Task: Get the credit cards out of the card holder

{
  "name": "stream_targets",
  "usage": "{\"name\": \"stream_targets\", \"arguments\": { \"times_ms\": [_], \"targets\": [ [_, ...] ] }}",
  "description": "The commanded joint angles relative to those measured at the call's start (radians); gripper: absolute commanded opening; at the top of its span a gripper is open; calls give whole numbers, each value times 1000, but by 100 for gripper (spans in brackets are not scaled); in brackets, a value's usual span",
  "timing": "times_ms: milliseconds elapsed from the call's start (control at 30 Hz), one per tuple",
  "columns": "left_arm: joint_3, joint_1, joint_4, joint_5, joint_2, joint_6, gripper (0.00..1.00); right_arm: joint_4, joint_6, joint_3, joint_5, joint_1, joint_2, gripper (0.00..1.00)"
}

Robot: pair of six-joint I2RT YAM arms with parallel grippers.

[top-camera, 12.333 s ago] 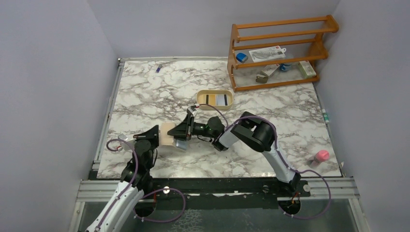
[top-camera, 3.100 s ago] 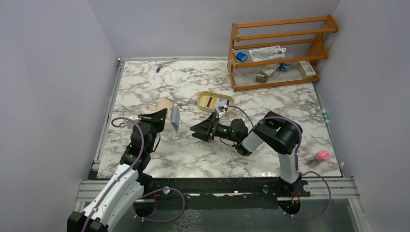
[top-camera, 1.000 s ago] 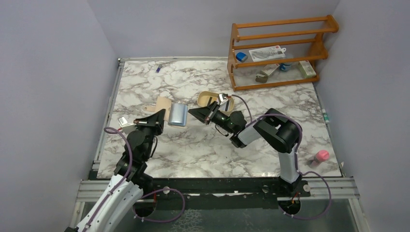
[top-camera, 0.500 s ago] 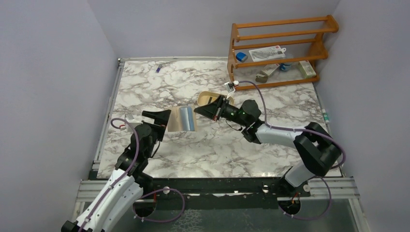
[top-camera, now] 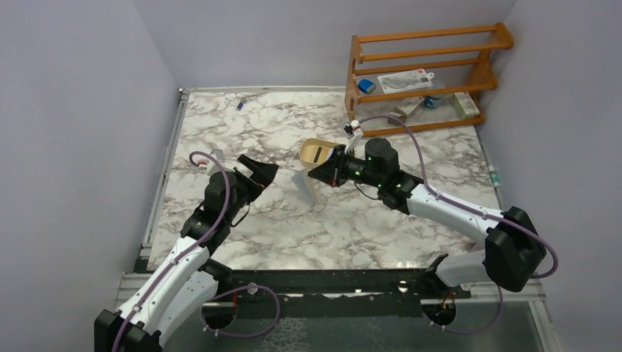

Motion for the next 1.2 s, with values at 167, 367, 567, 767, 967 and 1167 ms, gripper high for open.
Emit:
{"name": "stream_targets", "arguments": {
  "times_ms": [167,367,567,767,967,1167],
  "targets": [
    [-156,-5,396,199,16,163,99,-38,-64,-52,-168,1,-60,1],
    [-120,-4,593,500,126,371,99,-58,-87,-51,-343,-20,-78,1],
    [-120,-4,770,693,205,433,99,55,50,-140,-539,-138,-131,1],
    [-165,-4,994,845,217,443,99,93,143,-133,-760,-214,-151,1],
    [-163,-6,1263,1074,376,301,98,424,412,-185,-938,-258,-100,1],
    [-139,-8,1336,1130,464,338,98,677,635,-216,-1005,-267,-49,1]
  ]
}}
